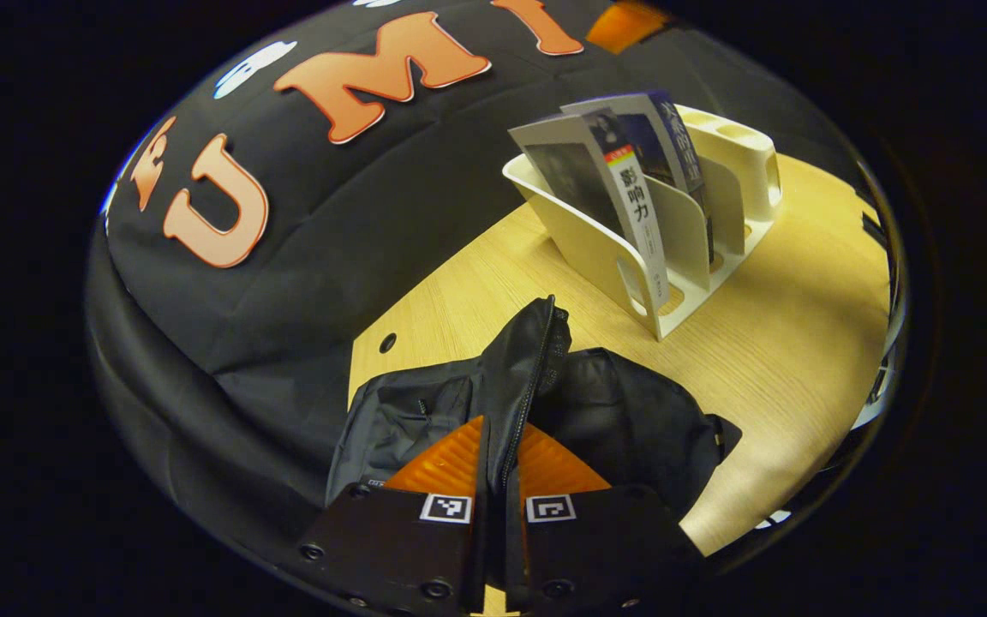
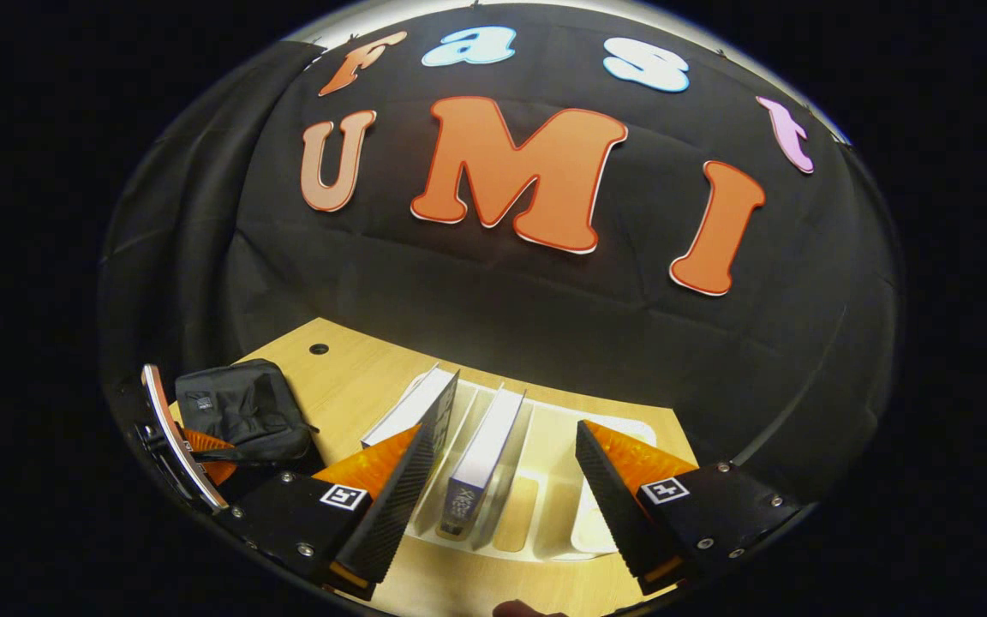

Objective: Open the schoolbag, grab two books from the bookshelf and put them into the schoolbag.

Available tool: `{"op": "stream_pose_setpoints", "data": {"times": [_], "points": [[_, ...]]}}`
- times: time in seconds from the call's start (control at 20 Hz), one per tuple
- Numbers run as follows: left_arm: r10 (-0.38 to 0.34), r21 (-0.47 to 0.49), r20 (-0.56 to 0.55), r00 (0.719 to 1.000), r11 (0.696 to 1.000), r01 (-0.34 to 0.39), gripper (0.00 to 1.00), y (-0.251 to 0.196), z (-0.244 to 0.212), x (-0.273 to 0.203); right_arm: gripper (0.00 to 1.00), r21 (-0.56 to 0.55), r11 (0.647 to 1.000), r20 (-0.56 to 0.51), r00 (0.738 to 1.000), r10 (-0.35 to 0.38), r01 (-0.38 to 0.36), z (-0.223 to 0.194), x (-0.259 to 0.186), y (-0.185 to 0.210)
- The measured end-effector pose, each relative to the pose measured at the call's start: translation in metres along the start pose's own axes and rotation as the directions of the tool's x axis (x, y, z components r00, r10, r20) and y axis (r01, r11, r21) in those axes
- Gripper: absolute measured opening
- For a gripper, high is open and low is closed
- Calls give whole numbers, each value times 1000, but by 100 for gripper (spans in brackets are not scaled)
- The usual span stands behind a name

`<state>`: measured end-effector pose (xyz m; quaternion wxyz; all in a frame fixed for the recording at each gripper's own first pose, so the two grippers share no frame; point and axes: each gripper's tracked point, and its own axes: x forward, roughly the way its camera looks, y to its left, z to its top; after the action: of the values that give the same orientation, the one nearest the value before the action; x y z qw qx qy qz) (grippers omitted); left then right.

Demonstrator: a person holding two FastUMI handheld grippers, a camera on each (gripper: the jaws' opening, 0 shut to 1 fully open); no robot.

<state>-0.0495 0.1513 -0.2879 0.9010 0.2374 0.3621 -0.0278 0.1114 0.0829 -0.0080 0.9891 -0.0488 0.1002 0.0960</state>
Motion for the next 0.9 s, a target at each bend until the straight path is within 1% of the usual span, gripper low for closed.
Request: {"op": "stream_pose_setpoints", "data": {"times": [0.15,0.25,0.3,0.5,0.65,0.7,0.8,0.9], "points": [[-75,-25,2,997,997,75,9,17,9,-6,100,12,999,-78,996,34,-34,2,17,19],[-126,-38,5,992,991,126,8,30,15,-13,100,37,997,-136,988,66,-62,2,30,33],[-152,-49,10,988,987,152,8,38,16,-17,100,48,996,-164,983,82,-75,2,36,39],[-246,-90,-3,969,965,245,8,66,25,-27,100,51,994,-276,956,104,-93,-1,58,56],[-350,-160,-22,936,926,343,9,77,29,-32,100,78,991,-368,921,130,-109,-4,73,73],[-370,-178,-33,928,916,359,8,84,27,-33,100,89,991,-390,911,130,-104,-4,78,75],[-410,-195,-51,910,898,394,8,90,29,-30,99,100,991,-452,883,126,-90,-9,90,79],[-432,-181,-59,900,891,416,8,98,33,-29,96,109,992,-512,851,117,-71,-16,98,80]]}}
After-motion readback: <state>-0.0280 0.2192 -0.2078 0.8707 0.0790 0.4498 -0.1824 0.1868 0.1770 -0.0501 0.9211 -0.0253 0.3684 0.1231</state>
